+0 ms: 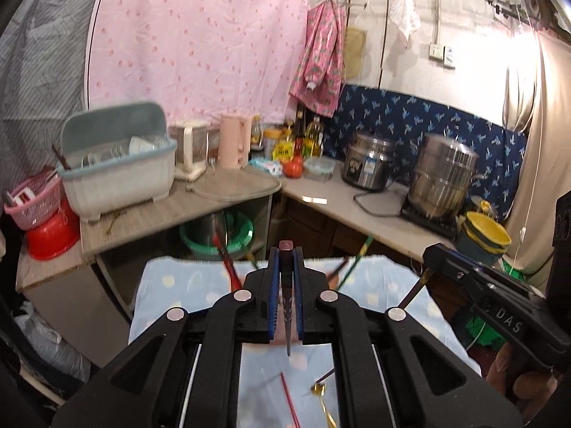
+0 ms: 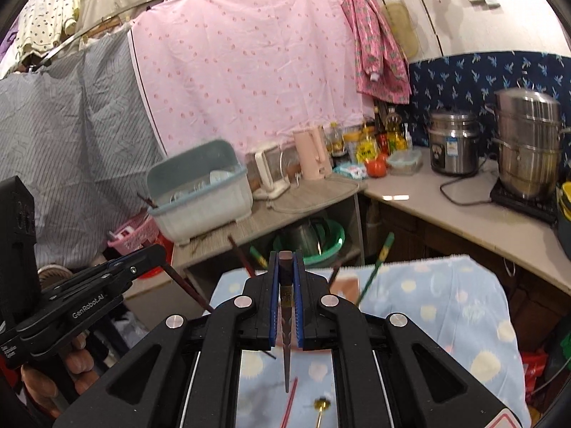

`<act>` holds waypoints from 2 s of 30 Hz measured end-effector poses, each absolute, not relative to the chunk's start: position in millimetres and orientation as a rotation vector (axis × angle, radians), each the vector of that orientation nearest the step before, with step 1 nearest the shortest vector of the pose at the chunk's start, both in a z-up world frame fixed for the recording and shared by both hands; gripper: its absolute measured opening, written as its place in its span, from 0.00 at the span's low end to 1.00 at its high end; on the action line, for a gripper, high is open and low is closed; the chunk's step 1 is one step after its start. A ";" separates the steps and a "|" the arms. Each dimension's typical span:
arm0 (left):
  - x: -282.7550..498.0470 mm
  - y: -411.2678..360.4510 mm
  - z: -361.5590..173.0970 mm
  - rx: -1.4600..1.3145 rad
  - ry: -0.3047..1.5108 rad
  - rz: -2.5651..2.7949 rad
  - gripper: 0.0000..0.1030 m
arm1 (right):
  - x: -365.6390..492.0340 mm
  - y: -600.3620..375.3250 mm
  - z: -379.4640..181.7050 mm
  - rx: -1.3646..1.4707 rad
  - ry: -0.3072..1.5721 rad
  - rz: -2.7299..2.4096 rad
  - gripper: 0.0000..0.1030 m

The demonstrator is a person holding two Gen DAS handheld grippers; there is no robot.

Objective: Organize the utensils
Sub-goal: 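Lift both held chopsticks and carry them above the pink holder, then open both grippers to drop the chopsticks into the pink holder, then move both open grippers back to the red chopstick and gold spoon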

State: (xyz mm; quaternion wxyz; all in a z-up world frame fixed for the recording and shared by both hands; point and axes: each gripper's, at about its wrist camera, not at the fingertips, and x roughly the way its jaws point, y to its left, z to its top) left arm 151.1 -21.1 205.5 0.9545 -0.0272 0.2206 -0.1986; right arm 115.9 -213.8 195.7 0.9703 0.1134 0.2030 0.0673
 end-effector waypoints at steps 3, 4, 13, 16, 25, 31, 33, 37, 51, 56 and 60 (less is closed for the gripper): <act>166.7 -26.5 225.2 -0.067 0.400 -0.404 0.07 | 135.4 -213.0 211.3 0.227 0.375 0.128 0.07; 171.4 -28.1 229.3 -0.069 0.391 -0.404 0.07 | 141.8 -213.6 215.8 0.228 0.364 0.124 0.07; 221.2 -31.3 240.3 -0.094 0.350 -0.381 0.07 | 192.9 -230.5 232.7 0.269 0.304 0.083 0.07; 235.5 -34.0 232.3 -0.103 0.357 -0.376 0.07 | 209.7 -233.7 223.6 0.285 0.318 0.073 0.07; 270.0 -44.9 170.4 -0.105 0.460 -0.361 0.07 | 240.0 -228.0 159.0 0.300 0.455 0.055 0.07; 278.0 -41.7 134.9 -0.117 0.535 -0.342 0.07 | 245.0 -225.0 130.6 0.303 0.518 0.053 0.07; 276.8 -38.7 129.7 -0.122 0.538 -0.322 0.09 | 243.2 -225.7 125.8 0.309 0.520 0.042 0.17; 272.9 -31.5 124.8 -0.131 0.546 -0.286 0.31 | 235.4 -228.0 121.3 0.321 0.509 0.030 0.39; 250.4 -22.6 108.6 -0.116 0.583 -0.256 0.31 | 209.9 -222.8 108.0 0.295 0.549 0.035 0.39; 238.1 -22.9 105.1 -0.104 0.593 -0.256 0.31 | 195.4 -219.9 99.1 0.293 0.572 0.044 0.39; 227.2 -24.4 99.7 -0.095 0.606 -0.258 0.31 | 182.8 -218.7 89.6 0.297 0.591 0.043 0.39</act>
